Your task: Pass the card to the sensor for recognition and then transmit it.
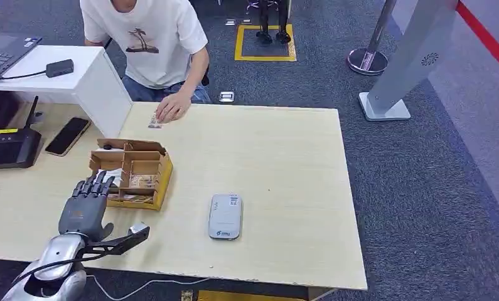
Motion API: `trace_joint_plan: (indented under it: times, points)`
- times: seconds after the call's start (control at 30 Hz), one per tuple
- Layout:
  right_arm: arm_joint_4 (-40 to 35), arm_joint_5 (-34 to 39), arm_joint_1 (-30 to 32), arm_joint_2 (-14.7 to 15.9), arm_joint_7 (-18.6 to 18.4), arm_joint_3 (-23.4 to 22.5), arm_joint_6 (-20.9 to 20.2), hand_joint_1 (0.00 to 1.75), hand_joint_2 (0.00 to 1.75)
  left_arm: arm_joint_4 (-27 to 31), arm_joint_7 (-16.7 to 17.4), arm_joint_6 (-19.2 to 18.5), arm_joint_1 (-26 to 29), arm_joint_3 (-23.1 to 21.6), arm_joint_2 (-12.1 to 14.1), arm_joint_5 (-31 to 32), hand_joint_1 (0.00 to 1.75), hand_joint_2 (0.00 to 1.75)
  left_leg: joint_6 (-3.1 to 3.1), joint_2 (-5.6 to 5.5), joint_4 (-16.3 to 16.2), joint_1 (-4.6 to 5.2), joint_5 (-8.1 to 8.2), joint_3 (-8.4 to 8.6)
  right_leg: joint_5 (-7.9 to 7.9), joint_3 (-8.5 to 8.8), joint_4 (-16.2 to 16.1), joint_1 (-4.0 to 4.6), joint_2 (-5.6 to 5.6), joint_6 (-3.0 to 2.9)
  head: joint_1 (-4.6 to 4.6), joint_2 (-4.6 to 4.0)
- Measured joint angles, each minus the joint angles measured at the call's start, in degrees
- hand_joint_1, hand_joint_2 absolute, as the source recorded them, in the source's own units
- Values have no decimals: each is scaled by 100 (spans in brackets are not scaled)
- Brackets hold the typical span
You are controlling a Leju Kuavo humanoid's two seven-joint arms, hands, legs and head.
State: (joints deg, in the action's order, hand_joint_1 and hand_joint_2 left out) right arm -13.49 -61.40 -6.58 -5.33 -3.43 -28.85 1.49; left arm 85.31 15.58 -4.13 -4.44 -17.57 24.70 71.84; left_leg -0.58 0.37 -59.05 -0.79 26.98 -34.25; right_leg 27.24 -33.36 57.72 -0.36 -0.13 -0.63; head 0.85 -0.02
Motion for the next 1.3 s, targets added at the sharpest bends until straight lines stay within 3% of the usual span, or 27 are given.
trace_joint_plan:
  times: [0.43, 0.47, 0.5, 0.53, 0.63, 0.67, 1.3]
  points:
    - [0, -66, -18, 0, 4, 28, -18, 0, 175, -170, 2, 52, -234, -135, 15, -42, 7, 175, 0, 0, 0, -1, 0, 1, 0, -1, 0, 0, 2, 0, 0, 2]
    - [0, -66, -18, 0, 4, 28, -17, 0, 175, -179, 2, 55, -241, -138, 15, -42, 175, 175, 0, 0, 0, -1, 0, 1, 0, -1, 0, 0, 2, 0, 0, 0]
    - [0, -66, -18, 0, 4, 28, -20, 0, 175, -192, 2, 61, -249, -142, 15, -42, 175, 175, 0, 0, 0, -1, 0, 1, 0, -1, 0, 0, 2, 0, 0, 0]
    - [0, -68, -18, 0, 7, 28, -24, 0, 175, -201, 2, 68, -270, -155, 17, -33, 148, 175, 0, 0, 0, 0, 0, 0, 0, -2, 0, 0, 2, 0, 0, 0]
    - [0, -85, -23, 0, 7, 33, -39, 0, 175, -229, -4, 79, -404, -251, 63, 39, 148, 175, 0, -1, 0, -1, -1, -1, 0, -2, 0, 0, 1, 0, 2, 0]
    - [0, -87, -27, 0, 7, 35, -46, 0, 175, -249, -15, 79, -476, -271, 77, 48, 52, 175, 0, -1, 0, 0, -1, 0, 0, -1, 0, 0, 1, 0, -2, 0]
    - [0, -90, -37, -4, 7, 46, -74, 0, 175, -365, -59, 74, -824, -415, 111, 52, 51, 175, 0, 1, -1, 0, 0, 1, 0, -2, 0, 0, 3, 0, 0, 0]
